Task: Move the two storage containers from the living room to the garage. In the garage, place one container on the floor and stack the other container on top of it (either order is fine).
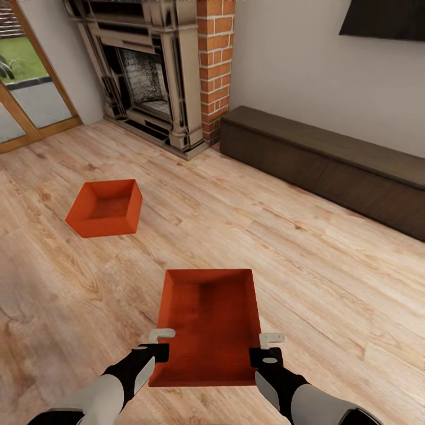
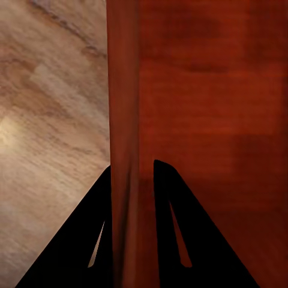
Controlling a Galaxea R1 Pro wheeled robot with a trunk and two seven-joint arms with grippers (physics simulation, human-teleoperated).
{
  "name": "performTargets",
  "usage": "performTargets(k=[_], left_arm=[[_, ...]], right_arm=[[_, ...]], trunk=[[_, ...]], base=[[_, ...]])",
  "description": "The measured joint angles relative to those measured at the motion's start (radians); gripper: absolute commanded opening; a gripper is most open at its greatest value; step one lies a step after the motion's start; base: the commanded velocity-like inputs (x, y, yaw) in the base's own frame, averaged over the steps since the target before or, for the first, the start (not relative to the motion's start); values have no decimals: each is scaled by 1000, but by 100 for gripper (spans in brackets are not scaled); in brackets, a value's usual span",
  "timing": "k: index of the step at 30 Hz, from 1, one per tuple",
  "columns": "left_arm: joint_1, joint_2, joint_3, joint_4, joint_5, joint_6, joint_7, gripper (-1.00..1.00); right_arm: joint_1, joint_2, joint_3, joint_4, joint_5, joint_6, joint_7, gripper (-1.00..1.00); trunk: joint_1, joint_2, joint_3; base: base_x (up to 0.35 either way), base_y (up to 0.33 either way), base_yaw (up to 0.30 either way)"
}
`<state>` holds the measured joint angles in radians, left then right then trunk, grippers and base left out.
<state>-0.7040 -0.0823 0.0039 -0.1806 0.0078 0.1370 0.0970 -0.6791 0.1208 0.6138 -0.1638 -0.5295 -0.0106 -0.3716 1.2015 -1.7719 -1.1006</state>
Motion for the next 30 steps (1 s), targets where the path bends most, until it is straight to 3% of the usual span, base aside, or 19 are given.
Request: performTargets(k=[30], left_arm=[[0, 0, 0, 0, 0, -2, 0, -100]], right_arm=[[0, 0, -1, 0, 2, 0, 0, -100]], trunk=[[-115, 210, 94]], base=[[0, 0, 0]])
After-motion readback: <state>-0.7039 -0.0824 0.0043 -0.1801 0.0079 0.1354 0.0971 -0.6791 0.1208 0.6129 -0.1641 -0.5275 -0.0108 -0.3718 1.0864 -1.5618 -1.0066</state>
